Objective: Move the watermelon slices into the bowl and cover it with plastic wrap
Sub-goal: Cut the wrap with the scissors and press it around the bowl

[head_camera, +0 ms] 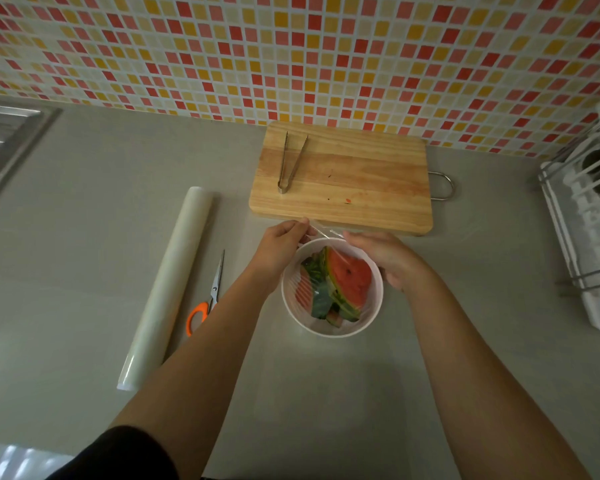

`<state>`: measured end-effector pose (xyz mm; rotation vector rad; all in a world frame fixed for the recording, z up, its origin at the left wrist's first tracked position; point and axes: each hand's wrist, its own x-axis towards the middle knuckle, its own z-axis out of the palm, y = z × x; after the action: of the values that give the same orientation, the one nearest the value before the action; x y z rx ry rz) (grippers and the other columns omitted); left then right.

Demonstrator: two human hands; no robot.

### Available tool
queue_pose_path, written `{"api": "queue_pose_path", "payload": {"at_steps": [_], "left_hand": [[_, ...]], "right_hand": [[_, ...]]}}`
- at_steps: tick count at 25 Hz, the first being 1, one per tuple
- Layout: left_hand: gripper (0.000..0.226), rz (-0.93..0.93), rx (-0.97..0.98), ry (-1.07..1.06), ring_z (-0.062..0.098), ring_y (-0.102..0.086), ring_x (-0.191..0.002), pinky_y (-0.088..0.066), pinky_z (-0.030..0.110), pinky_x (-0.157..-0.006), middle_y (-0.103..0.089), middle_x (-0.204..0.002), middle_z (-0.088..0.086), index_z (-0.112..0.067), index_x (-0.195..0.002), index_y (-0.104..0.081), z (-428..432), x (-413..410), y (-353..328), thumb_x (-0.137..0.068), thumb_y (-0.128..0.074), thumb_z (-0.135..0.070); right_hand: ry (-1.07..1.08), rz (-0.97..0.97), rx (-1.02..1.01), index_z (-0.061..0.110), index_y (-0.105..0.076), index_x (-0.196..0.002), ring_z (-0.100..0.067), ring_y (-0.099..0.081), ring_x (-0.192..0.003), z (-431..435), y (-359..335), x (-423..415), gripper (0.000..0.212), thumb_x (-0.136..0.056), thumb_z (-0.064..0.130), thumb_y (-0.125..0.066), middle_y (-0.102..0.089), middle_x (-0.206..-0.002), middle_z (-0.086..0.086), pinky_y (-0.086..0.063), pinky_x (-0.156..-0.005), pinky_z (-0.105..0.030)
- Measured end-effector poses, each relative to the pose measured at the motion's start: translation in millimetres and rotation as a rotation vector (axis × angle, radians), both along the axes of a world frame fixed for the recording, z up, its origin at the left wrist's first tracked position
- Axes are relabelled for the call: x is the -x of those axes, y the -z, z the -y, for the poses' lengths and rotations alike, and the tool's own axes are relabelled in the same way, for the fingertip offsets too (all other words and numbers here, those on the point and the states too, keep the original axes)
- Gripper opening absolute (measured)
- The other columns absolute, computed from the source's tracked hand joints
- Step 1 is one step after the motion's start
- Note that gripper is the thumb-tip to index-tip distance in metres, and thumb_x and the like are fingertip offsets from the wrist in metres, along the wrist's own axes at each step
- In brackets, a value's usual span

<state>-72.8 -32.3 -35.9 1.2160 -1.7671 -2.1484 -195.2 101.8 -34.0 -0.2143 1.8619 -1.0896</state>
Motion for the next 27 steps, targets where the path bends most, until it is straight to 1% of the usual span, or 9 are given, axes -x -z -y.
{"api": "queue_pose_path", "payload": {"at_steps": [2, 6, 11, 16, 18, 20, 22, 24, 27], "left_hand": [[0.034, 0.011, 0.018, -0.025, 0.022, -0.062, -0.072, -0.054, 0.04, -0.076, -0.065, -0.072, 0.003, -0.018, -0.071, -0.069, -2, 1, 0, -0.095, -0.052, -0.036], [0.033, 0.046, 0.035, -0.019, 0.023, -0.063, -0.07, -0.053, 0.037, -0.071, -0.066, -0.071, 0.006, -0.013, -0.072, -0.071, -3, -3, 2, -0.092, -0.056, -0.034], [0.031, 0.025, 0.039, -0.074, 0.023, -0.06, -0.071, -0.051, 0.036, -0.071, -0.064, -0.074, 0.01, -0.014, -0.072, -0.069, -8, -3, 5, -0.093, -0.056, -0.033], [0.031, 0.053, -0.002, -0.107, 0.018, -0.064, -0.067, -0.053, 0.027, -0.061, -0.068, -0.074, 0.007, -0.012, -0.081, -0.074, -11, -4, 7, -0.092, -0.055, -0.034], [0.03, 0.068, -0.045, -0.122, 0.02, -0.065, -0.068, -0.054, 0.032, -0.065, -0.07, -0.077, 0.01, -0.011, -0.084, -0.076, -12, -5, 8, -0.091, -0.056, -0.033], [0.023, 0.098, -0.062, -0.156, 0.022, -0.066, -0.074, -0.054, 0.034, -0.071, -0.07, -0.081, 0.01, -0.012, -0.086, -0.077, -12, -4, 8, -0.088, -0.059, -0.027], [0.021, 0.11, -0.071, -0.178, 0.022, -0.065, -0.083, -0.054, 0.033, -0.073, -0.069, -0.091, 0.007, -0.011, -0.103, -0.073, -10, 0, 9, -0.088, -0.059, -0.015], [0.031, 0.096, -0.116, -0.198, 0.022, -0.065, -0.085, -0.056, 0.028, -0.064, -0.066, -0.097, 0.006, -0.015, -0.114, -0.068, -9, 1, 7, -0.088, -0.053, -0.006], [0.037, 0.072, -0.137, -0.2, 0.025, -0.066, -0.087, -0.056, 0.025, -0.059, -0.067, -0.097, 0.007, -0.02, -0.103, -0.07, -9, 2, 4, -0.086, -0.045, 0.001]], "right_hand": [[0.054, -0.031, 0.044, 0.021, -0.072, -0.078, -0.028, -0.067, -0.088, 4, 1, -1, 0.013, -0.077, 0.034, -0.072, -0.072, -0.088, -0.007, -0.053, -0.085, -0.041], [0.18, 0.017, 0.097, 0.017, -0.072, -0.07, -0.023, -0.066, -0.066, 7, 6, -3, 0.01, -0.076, 0.024, -0.071, -0.07, -0.065, -0.002, -0.051, -0.061, -0.029], [0.265, 0.062, 0.058, 0.017, -0.069, -0.089, -0.032, -0.061, -0.103, 8, 11, -11, 0.026, -0.073, 0.038, -0.066, -0.068, -0.103, -0.011, -0.045, -0.098, -0.05], [0.316, 0.115, -0.003, 0.017, -0.068, -0.089, -0.034, -0.061, -0.102, 10, 16, -9, 0.024, -0.08, 0.039, -0.063, -0.067, -0.102, -0.013, -0.044, -0.099, -0.052], [0.303, 0.174, -0.019, 0.017, -0.067, -0.082, -0.032, -0.063, -0.096, 10, 14, -7, 0.023, -0.082, 0.039, -0.063, -0.067, -0.093, -0.012, -0.045, -0.098, -0.052], [0.296, 0.196, -0.056, 0.015, -0.064, -0.081, -0.034, -0.061, -0.1, 11, 13, -7, 0.024, -0.08, 0.039, -0.064, -0.065, -0.097, -0.013, -0.044, -0.099, -0.052], [0.301, 0.193, -0.082, 0.016, -0.065, -0.09, -0.035, -0.059, -0.106, 12, 11, -7, 0.023, -0.075, 0.035, -0.064, -0.064, -0.108, -0.015, -0.043, -0.1, -0.051], [0.316, 0.173, -0.04, 0.02, -0.064, -0.105, -0.034, -0.059, -0.107, 15, 11, -7, 0.032, -0.073, 0.02, -0.06, -0.064, -0.111, -0.013, -0.045, -0.099, -0.05], [0.319, 0.176, 0.008, 0.02, -0.051, -0.129, -0.029, -0.061, -0.103, 18, 12, -3, 0.055, -0.076, 0.003, -0.051, -0.066, -0.104, -0.004, -0.047, -0.097, -0.047]]}}
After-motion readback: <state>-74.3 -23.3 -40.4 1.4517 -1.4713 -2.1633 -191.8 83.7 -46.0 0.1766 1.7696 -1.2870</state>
